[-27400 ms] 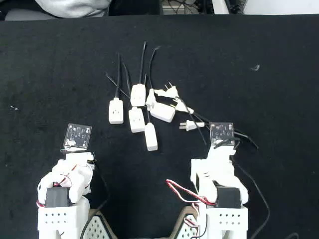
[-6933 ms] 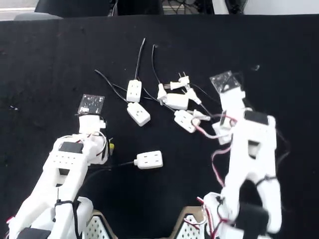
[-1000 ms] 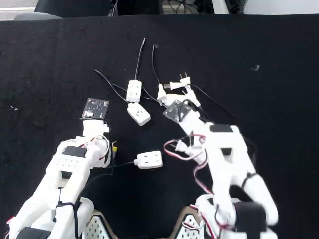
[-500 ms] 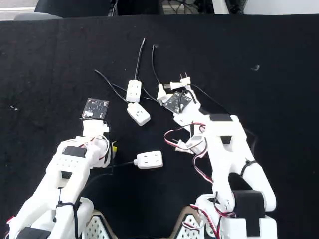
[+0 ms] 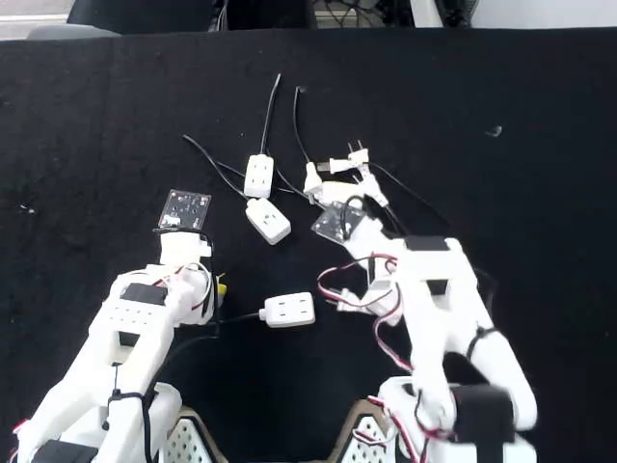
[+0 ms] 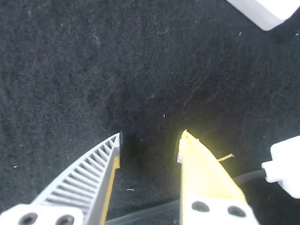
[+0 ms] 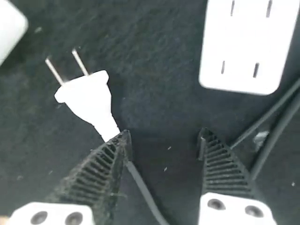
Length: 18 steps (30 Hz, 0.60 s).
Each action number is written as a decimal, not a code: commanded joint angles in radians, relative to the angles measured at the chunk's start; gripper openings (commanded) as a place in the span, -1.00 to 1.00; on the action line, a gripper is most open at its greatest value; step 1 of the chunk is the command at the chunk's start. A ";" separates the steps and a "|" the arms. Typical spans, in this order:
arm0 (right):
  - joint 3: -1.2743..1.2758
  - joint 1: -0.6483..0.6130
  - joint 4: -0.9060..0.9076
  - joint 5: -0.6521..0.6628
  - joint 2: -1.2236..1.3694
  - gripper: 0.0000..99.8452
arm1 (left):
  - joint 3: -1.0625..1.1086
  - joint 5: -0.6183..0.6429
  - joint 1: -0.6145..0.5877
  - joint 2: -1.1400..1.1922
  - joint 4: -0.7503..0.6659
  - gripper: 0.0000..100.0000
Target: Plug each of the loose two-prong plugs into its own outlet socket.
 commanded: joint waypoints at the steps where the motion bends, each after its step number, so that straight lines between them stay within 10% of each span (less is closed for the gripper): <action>1: 0.019 -0.002 0.028 0.008 -0.120 -0.52 | -0.004 0.000 0.007 -0.017 -0.012 -0.59; 18: 0.189 -0.155 0.055 -0.040 -0.328 -0.53 | -0.004 0.000 0.008 -0.017 -0.012 -0.59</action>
